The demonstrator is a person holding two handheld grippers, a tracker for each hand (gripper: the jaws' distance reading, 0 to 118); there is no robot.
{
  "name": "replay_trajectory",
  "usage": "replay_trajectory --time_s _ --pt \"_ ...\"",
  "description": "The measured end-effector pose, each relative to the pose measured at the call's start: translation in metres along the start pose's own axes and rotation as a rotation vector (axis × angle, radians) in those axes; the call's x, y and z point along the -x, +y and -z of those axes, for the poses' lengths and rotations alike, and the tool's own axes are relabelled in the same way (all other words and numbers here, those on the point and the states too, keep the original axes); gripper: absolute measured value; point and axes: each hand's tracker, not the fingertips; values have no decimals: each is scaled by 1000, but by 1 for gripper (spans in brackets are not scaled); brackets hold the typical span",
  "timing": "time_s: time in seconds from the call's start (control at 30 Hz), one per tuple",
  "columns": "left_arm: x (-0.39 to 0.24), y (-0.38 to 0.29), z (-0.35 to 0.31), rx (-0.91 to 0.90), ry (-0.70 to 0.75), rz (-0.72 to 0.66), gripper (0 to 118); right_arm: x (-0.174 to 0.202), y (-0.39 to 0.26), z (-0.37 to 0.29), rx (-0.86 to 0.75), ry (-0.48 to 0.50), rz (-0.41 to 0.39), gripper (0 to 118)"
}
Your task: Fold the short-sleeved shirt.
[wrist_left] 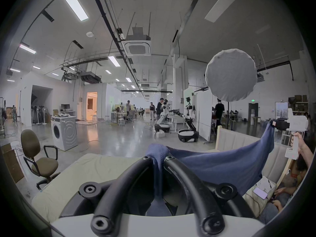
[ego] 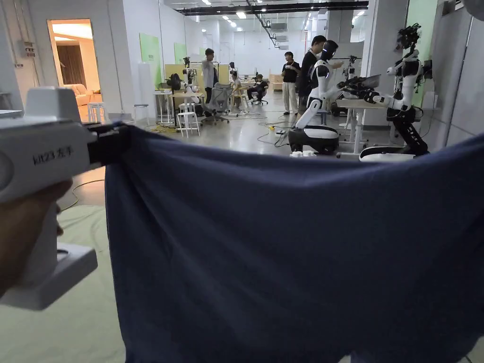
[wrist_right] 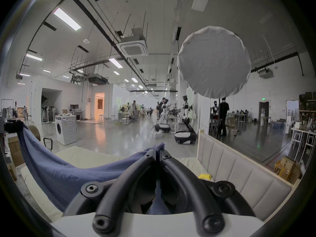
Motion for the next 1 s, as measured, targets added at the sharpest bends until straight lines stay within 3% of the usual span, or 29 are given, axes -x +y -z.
replay_trajectory --time_s 0.3,0.67,0.83,1.0 --pt "18 22 21 -49 57 -16 7 11 37 22 -78 -75 -53 3" --pt "31 12 55 -40 94 -12 7 24 30 60 -87 -80 -72 3" --pt "32 8 93 -2 115 36 7 33 24 91 -64 -105 -98 3" --pt "33 2 133 22 138 -13 7 47 18 127 -45 -140 -155 3"
